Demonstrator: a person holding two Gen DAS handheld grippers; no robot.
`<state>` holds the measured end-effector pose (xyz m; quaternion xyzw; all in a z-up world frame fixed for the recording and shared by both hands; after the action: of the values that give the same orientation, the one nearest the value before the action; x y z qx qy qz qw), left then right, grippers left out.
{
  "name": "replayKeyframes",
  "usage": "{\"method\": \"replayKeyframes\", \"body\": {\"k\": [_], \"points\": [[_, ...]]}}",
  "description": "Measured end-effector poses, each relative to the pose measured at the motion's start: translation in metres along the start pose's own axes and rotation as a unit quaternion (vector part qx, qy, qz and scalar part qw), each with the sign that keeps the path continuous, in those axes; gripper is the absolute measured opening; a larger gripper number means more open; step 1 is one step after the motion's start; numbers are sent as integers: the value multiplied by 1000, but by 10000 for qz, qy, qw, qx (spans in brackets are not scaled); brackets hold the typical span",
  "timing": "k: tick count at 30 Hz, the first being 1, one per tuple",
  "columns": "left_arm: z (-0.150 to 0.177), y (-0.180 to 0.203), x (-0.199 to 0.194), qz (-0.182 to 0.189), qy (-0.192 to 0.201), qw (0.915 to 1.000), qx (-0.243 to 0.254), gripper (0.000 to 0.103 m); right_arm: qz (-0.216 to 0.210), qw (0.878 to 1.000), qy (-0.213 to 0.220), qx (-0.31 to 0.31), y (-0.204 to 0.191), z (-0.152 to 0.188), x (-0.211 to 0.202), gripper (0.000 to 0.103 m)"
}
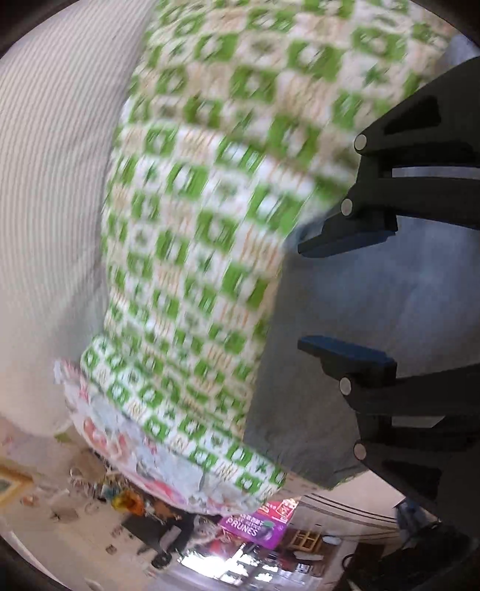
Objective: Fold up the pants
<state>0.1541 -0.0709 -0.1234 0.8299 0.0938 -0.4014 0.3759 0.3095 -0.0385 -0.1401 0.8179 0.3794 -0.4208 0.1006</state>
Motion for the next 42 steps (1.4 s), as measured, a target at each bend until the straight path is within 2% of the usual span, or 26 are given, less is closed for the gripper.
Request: {"method": "replayKeyframes", "body": {"k": [6, 9, 11, 12, 14, 17, 18, 22, 24, 28, 31, 32, 35, 37, 42], "points": [[28, 27, 43, 102, -531, 9978, 388, 43, -148, 9998, -145, 47, 7, 12, 0, 46], [39, 18, 67, -166, -813, 9959, 348, 43, -337, 9991, -244, 123, 9, 12, 14, 45], [57, 2, 85, -411, -1215, 9915, 226, 39, -393, 9985, -373, 42, 8, 13, 25, 25], [61, -3, 89, -384, -1278, 9909, 171, 39, -343, 9984, -453, -15, 9, 15, 31, 6], [61, -5, 88, -420, -1266, 9907, 253, 36, -211, 9989, -408, -82, 12, 9, 32, 6], [62, -8, 89, -462, -1351, 9893, 293, 35, -190, 9997, 151, 33, 19, -18, 15, 3], [62, -10, 89, -463, -1370, 9891, 261, 35, -215, 9996, 183, 97, 22, -20, 16, 3], [63, -11, 84, -478, -1384, 9889, 262, 35, -172, 9983, -556, 97, 21, 11, 59, 3], [65, -12, 75, -461, -1419, 9885, 262, 35, -84, 9988, -470, 96, 20, 14, 55, 5], [54, -11, 55, -480, -1347, 9892, 328, 36, -59, 9996, -41, 271, 20, 13, 9, 7], [44, 3, 46, -372, -1233, 9909, 400, 37, 86, 9990, 272, 333, 28, 23, -36, 9], [42, 9, 44, -321, -1220, 9910, 440, 37, 148, 9981, 379, 455, 35, 33, -56, 10], [32, 37, 46, -198, -1183, 9903, 702, 39, 393, 9936, 622, 856, 54, 66, -101, 24], [33, 58, 49, -117, -1195, 9886, 910, 42, 609, 9890, 732, 1130, 63, 93, -128, 40], [51, 126, 59, 96, -1298, 9802, 1489, 43, 1152, 9705, 1018, 1859, 90, 169, -202, 41]]}}
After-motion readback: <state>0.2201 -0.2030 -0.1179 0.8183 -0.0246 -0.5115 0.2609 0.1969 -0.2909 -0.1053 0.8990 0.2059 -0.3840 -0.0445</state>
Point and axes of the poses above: each gripper's, at about its wrist camera, not at the fingertips, and x roughly the way its jaws point, y to its right, z to its underside, the point moved 10 cm from there along x, roughly the way its jaws point, and after that the axes turned 15 degrees about -x, right-handed, at the moved point
